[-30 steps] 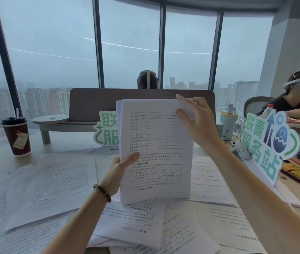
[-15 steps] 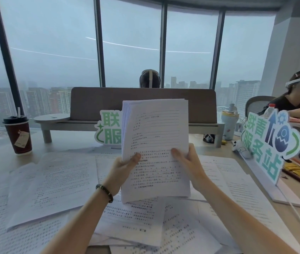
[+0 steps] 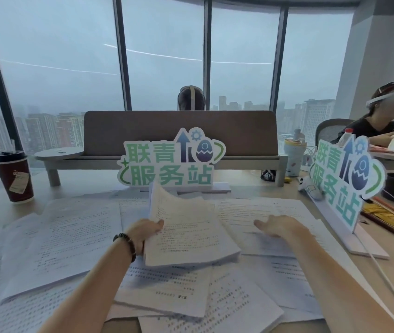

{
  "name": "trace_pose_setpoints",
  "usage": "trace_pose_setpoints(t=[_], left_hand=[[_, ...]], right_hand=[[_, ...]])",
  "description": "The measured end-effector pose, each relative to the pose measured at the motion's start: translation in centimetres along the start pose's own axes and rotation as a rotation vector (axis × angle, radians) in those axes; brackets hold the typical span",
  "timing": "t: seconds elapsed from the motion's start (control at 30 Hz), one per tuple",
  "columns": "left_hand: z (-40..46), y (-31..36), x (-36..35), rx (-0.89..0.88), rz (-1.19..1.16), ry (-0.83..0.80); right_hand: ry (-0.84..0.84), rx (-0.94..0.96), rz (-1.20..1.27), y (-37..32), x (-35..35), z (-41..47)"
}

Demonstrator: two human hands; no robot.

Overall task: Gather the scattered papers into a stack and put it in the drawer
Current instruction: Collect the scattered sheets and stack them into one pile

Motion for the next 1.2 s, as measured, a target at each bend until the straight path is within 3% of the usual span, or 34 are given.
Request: trace_pose_setpoints(t=[0.27, 0.43, 0.6, 0.77, 0.97, 1.2], left_hand=[[0.1, 0.1, -0.4, -0.006, 0.098, 0.015], [0.2, 0.1, -0.4, -0.005, 0.122, 0.017], [0.3, 0.1, -0.4, -0.006, 0.116, 0.012], [0.3, 0.1, -0.5, -0.004, 0.072, 0.003], [0.4, 0.0, -0.5, -0.009, 0.072, 0.004], [0.4, 0.0, -0.6, -0.016, 0.058, -0.004]], right_hand=[[0.202, 0.234, 0.020, -3.0, 1.3, -2.3], [0.173, 0.027, -0.081, -0.9, 1.2, -2.0], [0.180, 0.157, -0.033, -2.0, 0.9, -1.5], [0.176, -0.043, -0.038, 0.1, 1.2, -1.4], [0.203, 0.041, 0.015, -0.1, 1.4, -1.7], [0.207, 0.009, 0.028, 1.0, 2.1, -2.4]])
Point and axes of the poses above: each hand's wrist, its own z-axis towards the middle knuckle, its own x-axis out of the back of the hand, y = z × x, the point moved 8 cm from there along z, towards the middle knuckle, and after that the axes turned 12 degrees about -y, right-handed, at the moved point
